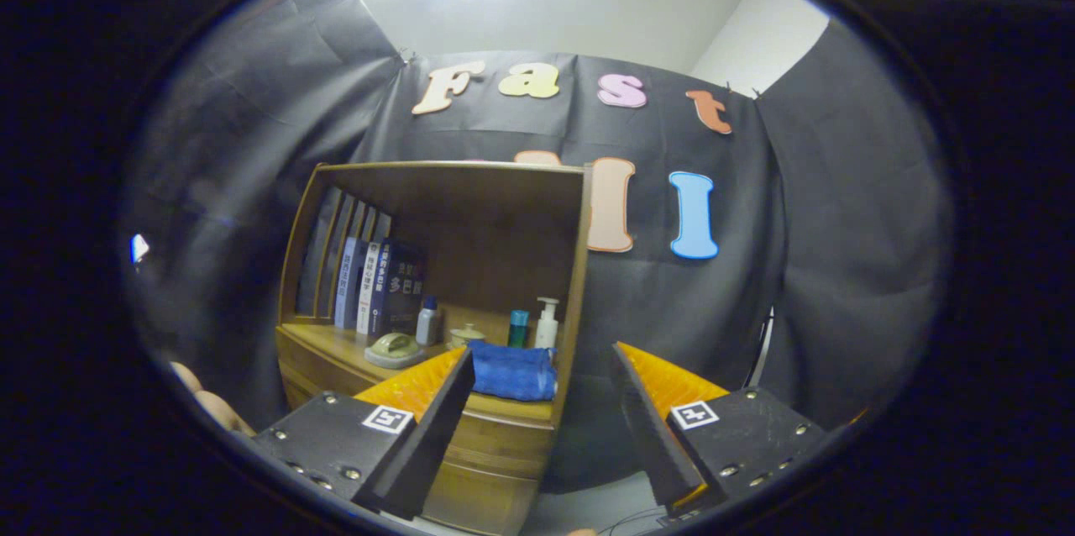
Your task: Pull open the drawer, take out the items inside it, and place them on the countertop above the cabinet.
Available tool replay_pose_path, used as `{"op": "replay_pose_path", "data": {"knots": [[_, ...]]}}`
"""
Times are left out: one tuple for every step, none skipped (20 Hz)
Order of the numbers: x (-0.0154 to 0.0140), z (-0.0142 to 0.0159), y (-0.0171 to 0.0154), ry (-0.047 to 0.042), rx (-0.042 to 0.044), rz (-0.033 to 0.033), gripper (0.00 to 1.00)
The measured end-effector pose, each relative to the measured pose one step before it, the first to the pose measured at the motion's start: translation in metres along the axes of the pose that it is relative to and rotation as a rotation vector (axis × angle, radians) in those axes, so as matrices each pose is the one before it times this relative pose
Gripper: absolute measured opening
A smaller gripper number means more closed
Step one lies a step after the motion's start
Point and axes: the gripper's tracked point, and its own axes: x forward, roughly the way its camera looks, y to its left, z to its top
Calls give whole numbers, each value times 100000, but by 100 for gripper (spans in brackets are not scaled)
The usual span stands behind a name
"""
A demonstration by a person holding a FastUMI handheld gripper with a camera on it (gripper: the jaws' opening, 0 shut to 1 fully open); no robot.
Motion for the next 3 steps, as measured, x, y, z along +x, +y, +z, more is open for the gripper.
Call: {"op": "replay_pose_path", "data": {"knots": [[-830, -1451, -1444, 2426, 554, -1693, 96], [-693, -1653, -1329, 3465, -195, -1563, 96], [-472, -1637, -1036, 2910, -718, -1148, 96]]}}
